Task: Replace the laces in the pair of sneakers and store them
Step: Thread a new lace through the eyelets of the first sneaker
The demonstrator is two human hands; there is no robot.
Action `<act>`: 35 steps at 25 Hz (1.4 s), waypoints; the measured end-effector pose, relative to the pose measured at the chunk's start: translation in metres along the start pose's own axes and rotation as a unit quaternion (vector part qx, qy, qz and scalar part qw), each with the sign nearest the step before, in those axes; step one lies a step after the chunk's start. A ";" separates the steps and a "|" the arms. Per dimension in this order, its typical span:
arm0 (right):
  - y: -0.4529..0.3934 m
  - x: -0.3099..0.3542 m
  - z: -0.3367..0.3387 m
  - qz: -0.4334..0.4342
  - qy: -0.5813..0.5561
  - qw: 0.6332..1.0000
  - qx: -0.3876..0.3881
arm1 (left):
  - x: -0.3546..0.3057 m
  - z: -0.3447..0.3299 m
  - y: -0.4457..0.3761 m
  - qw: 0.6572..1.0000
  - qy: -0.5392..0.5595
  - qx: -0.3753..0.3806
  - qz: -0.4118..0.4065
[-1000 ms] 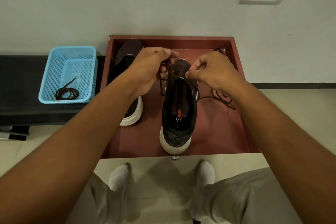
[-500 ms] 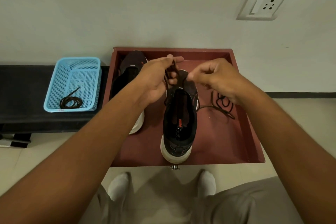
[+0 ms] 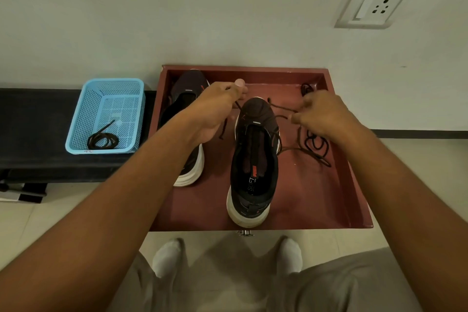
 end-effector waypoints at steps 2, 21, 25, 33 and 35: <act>0.009 0.037 0.013 0.095 -0.034 0.992 -0.076 | -0.001 -0.008 0.001 1.000 0.011 0.026 0.010; 0.025 0.057 -0.013 0.063 -0.390 0.904 0.165 | 0.006 0.009 -0.007 0.998 0.038 -0.051 0.017; 0.024 0.057 -0.004 0.037 -0.529 0.822 0.206 | 0.007 -0.011 -0.001 1.000 0.001 -0.017 0.004; 0.007 0.043 0.016 0.031 -0.602 0.792 0.097 | -0.012 -0.045 0.022 0.998 -0.020 0.025 -0.060; 0.003 0.037 0.021 0.025 -0.601 0.794 0.083 | -0.020 -0.053 0.036 0.993 -0.040 0.028 -0.111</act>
Point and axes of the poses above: each hand's wrist, its own y-axis away from the middle knuckle, its own z-axis out of the back of the hand, x = y × z, the point moved 9 cm from there along -y, towards the middle knuckle, and after that the axes turned 5 degrees about -x, right-handed, at the moved point
